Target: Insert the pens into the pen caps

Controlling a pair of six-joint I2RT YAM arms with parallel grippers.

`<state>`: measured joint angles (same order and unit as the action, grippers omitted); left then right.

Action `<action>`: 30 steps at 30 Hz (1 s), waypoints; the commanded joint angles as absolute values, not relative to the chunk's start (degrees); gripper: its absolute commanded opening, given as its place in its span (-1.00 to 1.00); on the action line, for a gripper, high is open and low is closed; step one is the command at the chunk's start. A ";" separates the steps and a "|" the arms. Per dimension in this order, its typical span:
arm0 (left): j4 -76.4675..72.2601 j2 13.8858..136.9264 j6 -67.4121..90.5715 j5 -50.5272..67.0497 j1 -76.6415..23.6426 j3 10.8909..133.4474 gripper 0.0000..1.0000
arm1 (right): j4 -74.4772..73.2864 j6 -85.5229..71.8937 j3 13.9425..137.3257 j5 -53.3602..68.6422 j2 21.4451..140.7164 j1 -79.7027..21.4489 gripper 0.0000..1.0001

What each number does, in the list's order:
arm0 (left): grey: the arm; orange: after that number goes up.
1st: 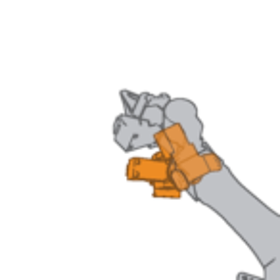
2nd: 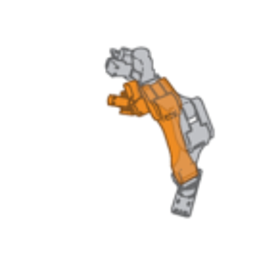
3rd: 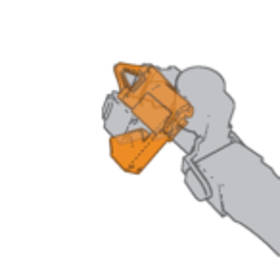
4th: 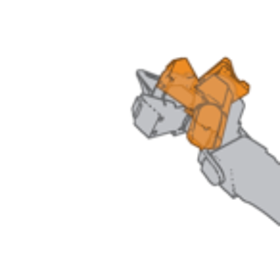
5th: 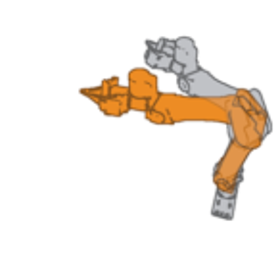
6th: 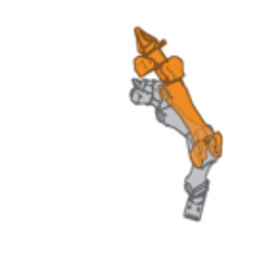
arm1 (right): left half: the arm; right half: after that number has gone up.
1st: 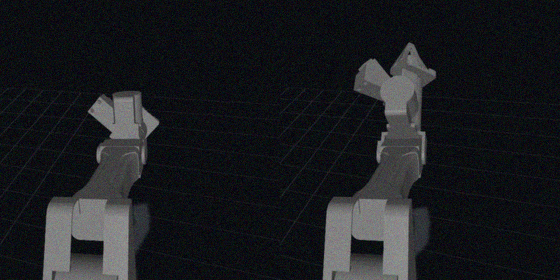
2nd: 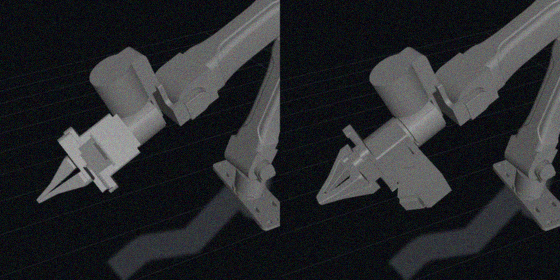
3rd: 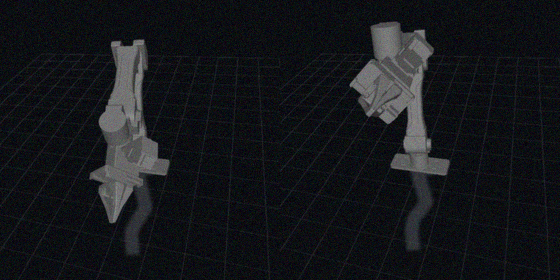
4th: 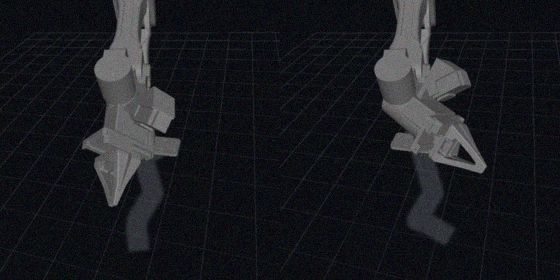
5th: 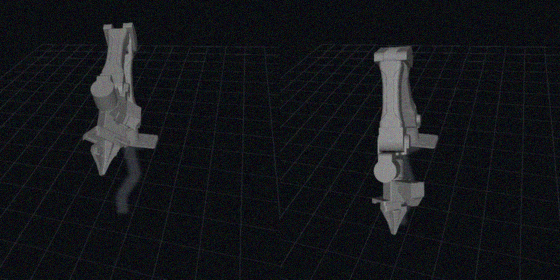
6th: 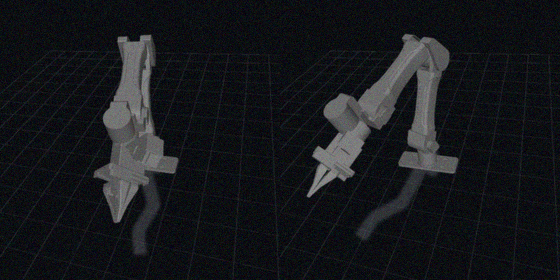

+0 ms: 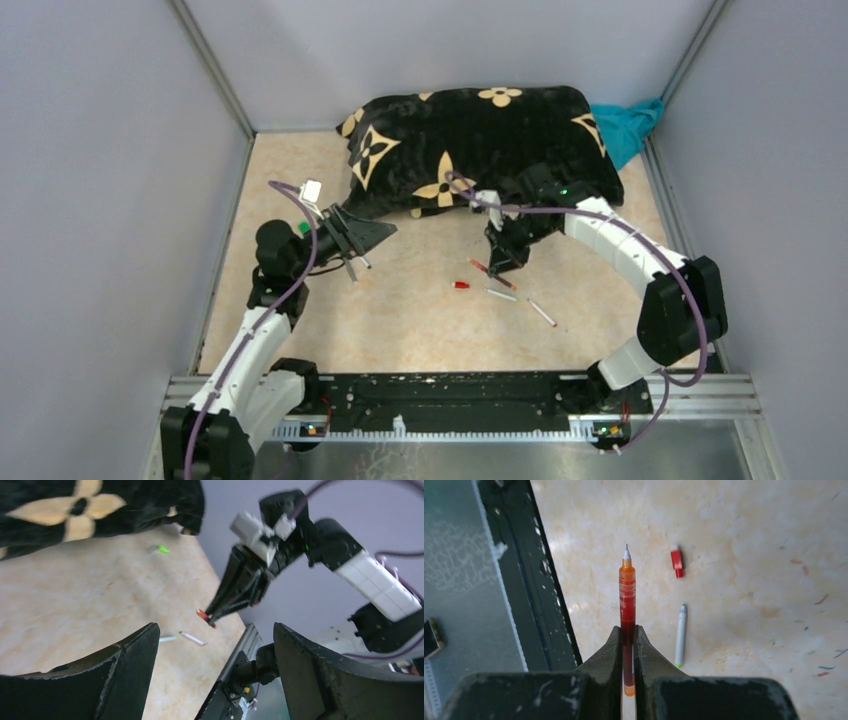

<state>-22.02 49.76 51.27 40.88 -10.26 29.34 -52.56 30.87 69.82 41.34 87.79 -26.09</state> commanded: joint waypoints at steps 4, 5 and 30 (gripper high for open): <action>-45.26 59.28 57.42 24.89 -29.64 30.37 0.71 | -59.07 30.16 86.76 61.05 89.07 -20.09 -1.00; -45.77 61.25 57.36 23.12 -31.70 31.47 0.68 | -59.13 29.94 87.69 62.49 89.33 -19.88 -1.00; -44.07 76.55 53.54 12.12 -44.65 44.09 -1.00 | -53.87 23.76 85.27 67.70 86.71 -19.78 -0.97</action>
